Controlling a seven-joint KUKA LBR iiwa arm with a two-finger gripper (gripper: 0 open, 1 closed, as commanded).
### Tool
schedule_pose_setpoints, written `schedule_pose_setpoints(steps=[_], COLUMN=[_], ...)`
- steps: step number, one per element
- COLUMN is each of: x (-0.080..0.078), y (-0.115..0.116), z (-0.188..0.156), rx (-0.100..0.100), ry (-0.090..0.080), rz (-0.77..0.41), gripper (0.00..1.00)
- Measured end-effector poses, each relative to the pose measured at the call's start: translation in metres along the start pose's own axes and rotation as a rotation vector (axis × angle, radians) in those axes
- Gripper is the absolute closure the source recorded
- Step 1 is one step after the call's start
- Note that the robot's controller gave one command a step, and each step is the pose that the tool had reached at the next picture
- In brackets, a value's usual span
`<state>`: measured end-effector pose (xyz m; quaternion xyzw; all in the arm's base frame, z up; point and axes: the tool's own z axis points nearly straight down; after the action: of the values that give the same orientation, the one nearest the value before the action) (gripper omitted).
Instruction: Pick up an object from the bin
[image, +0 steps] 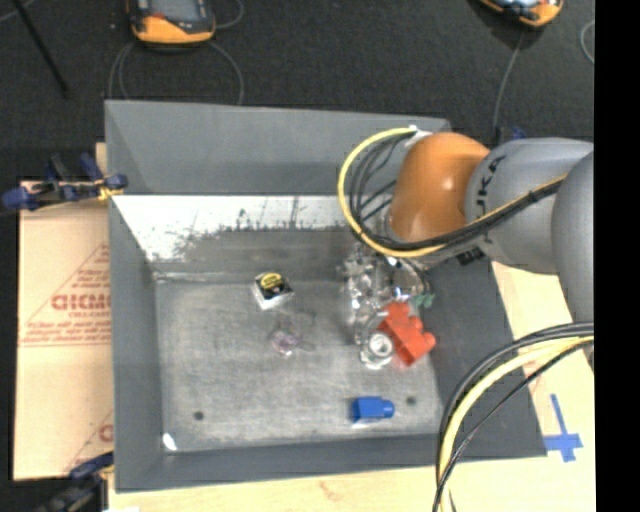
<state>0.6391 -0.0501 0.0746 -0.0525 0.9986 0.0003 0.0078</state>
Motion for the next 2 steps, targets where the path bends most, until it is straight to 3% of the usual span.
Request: schedule_pose_setpoints(steps=[1, 2], x=[0.018, 0.079], y=[-0.014, -0.031], z=[-0.011, -0.006], rx=[0.000, -0.001], ry=[0.002, -0.014], rz=[0.340, 0.173], gripper=[0.00, 0.00])
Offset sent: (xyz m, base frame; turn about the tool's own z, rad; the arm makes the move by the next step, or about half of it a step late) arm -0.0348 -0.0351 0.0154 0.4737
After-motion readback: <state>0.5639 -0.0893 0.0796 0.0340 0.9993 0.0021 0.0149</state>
